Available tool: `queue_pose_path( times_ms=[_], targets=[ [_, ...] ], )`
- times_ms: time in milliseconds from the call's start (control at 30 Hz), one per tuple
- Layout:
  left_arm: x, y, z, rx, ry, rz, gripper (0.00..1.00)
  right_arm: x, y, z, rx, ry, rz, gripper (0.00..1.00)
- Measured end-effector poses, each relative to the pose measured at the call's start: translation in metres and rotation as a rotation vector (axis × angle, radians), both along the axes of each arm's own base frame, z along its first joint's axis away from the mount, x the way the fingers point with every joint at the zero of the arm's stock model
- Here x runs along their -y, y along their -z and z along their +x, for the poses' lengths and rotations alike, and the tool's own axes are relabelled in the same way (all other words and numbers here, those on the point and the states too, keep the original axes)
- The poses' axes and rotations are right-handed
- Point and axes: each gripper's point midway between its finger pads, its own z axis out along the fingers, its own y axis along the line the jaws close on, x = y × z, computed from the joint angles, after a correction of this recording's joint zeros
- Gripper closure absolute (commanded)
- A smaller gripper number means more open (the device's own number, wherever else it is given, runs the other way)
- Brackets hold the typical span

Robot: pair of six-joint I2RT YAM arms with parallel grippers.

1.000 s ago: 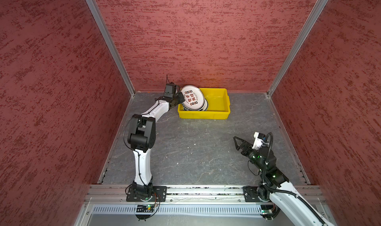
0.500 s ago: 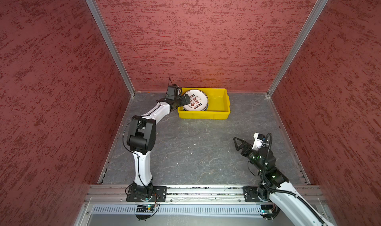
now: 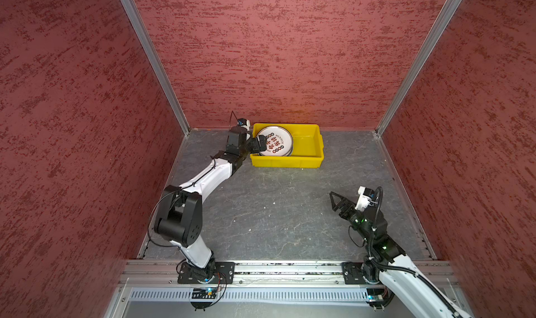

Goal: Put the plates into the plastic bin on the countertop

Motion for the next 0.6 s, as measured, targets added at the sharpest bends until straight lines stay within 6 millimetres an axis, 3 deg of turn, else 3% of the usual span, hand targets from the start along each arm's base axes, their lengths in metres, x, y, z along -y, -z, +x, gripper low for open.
queue_pose_path(
  times_ms=[133, 267, 433, 600],
  targets=[
    [-0.024, -0.020, -0.041, 0.125, -0.056, 0.022, 0.01, 0.008, -0.008, 0.012, 0.035, 0.047, -0.076, 0.01],
    [-0.057, -0.026, -0.071, 0.202, -0.151, 0.055, 0.01, 0.012, -0.025, 0.029, 0.080, 0.089, -0.149, 0.01],
    [-0.102, -0.010, -0.095, 0.210, -0.281, 0.094, 0.01, 0.016, -0.038, 0.055, 0.104, 0.146, -0.249, 0.01],
    [-0.140, 0.022, -0.114, 0.194, -0.392, 0.162, 0.01, 0.027, -0.049, 0.074, 0.147, 0.227, -0.360, 0.01]
  ],
)
